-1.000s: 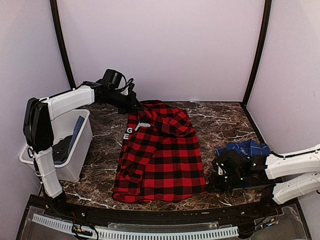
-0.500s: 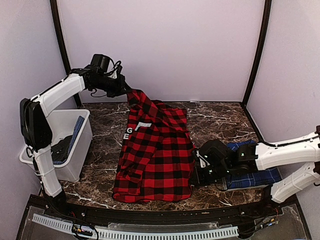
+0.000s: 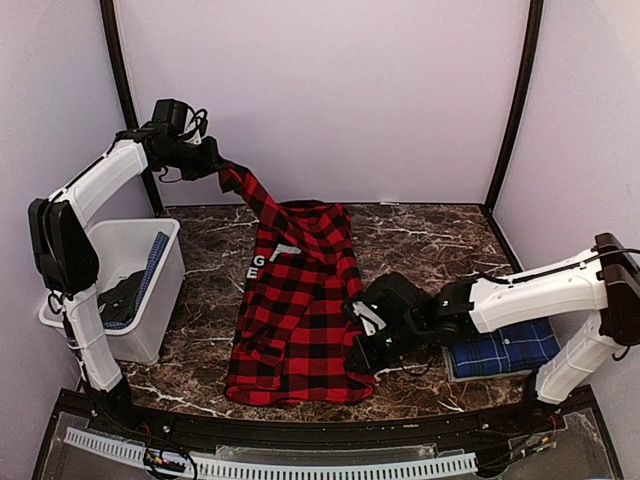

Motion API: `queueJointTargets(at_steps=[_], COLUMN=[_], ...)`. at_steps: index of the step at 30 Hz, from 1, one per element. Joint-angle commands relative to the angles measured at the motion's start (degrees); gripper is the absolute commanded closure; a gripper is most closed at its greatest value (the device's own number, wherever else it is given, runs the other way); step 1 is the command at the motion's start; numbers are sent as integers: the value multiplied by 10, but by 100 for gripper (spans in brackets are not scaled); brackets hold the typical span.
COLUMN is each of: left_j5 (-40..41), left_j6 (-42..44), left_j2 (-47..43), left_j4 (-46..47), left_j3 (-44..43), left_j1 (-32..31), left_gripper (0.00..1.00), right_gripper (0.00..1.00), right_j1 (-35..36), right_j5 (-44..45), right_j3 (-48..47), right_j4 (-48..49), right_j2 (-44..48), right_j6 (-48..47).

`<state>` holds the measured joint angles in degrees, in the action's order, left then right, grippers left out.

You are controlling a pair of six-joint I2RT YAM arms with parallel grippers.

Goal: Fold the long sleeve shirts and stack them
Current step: Fold the 1/3-folded shirt at the center of the board.

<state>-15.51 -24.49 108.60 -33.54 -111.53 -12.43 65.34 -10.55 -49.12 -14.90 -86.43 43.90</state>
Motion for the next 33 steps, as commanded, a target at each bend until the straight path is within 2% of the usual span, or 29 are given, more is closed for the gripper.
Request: queueJointTargets(at_steps=[1, 20, 33], left_j5=[12, 14, -23], left_j6=[16, 19, 6], left_j2=[-13, 5, 17], left_j4=[4, 80, 114], left_j3=[-32, -102, -108], left_j1=[6, 12, 12], left_gripper=[100, 100, 100], right_gripper=[100, 100, 100], right_j1=[5, 5, 4], right_j5=[-36, -63, -38], right_j3=[-36, -64, -46], right_j4=[25, 55, 41], right_j2=[-25, 3, 54], right_j6=[-29, -43, -40])
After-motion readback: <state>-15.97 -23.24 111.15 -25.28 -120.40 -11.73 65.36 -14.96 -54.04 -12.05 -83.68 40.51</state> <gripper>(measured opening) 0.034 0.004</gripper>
